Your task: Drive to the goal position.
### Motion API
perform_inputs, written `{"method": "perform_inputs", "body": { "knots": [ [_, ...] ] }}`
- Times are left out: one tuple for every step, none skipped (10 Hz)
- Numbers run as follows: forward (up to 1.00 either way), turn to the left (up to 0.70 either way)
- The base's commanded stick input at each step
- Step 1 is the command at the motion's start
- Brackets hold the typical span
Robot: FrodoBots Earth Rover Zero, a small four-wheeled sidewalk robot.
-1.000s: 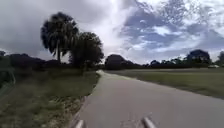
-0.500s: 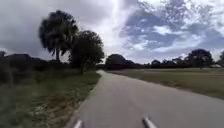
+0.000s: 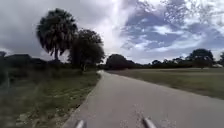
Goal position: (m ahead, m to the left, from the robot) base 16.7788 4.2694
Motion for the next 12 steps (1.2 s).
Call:
{"method": "perform_inputs", "body": {
  "knots": [
    [0.70, 0.00],
    [0.70, 0.00],
    [0.70, 0.00],
    [0.70, 0.00],
    [0.70, 0.00],
    [0.70, 0.00],
    [0.70, 0.00],
    [0.70, 0.00],
    [0.70, 0.00],
    [0.70, 0.00],
    [0.70, 0.00],
    [0.70, 0.00]
  ]
}}
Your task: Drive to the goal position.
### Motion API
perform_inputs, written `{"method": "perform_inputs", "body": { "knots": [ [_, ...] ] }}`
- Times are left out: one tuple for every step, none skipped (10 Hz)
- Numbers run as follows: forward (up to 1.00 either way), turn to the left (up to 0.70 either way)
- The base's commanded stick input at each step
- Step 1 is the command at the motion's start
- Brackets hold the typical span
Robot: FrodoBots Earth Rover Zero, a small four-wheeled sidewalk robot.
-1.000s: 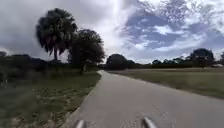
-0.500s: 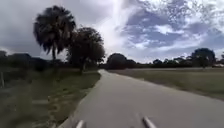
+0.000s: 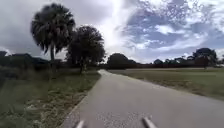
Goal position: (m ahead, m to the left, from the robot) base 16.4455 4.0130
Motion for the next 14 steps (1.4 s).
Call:
{"method": "perform_inputs", "body": {
  "knots": [
    [0.70, 0.00],
    [0.70, 0.00],
    [0.70, 0.00],
    [0.70, 0.00],
    [0.70, 0.00],
    [0.70, 0.00],
    [0.70, 0.00],
    [0.70, 0.00],
    [0.70, 0.00],
    [0.70, 0.00],
    [0.70, 0.00],
    [0.70, 0.00],
    [0.70, 0.00],
    [0.70, 0.00]
  ]
}}
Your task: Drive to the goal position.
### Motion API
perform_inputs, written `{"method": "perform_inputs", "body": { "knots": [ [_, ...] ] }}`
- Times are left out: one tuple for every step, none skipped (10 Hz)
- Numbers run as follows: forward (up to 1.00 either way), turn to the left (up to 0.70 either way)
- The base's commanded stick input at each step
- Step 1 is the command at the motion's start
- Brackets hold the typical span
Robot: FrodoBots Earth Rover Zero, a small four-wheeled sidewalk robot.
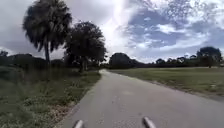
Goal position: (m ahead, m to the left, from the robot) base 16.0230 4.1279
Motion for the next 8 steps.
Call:
{"method": "perform_inputs", "body": {
  "knots": [
    [0.70, 0.00],
    [0.70, 0.00],
    [0.70, 0.00],
    [0.70, 0.00],
    [0.70, 0.00],
    [0.70, 0.00],
    [0.70, 0.00],
    [0.70, 0.00]
  ]
}}
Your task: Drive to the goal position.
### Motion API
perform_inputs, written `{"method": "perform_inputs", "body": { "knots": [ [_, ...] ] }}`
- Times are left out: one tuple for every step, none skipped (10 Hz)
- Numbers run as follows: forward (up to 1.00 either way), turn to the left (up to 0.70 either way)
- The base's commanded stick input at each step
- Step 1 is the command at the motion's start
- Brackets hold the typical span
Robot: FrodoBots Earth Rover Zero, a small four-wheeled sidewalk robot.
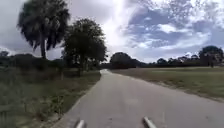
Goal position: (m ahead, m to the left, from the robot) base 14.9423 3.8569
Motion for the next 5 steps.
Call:
{"method": "perform_inputs", "body": {
  "knots": [
    [0.70, 0.00],
    [0.70, 0.00],
    [0.70, 0.00],
    [0.70, 0.00],
    [0.70, 0.00]
  ]
}}
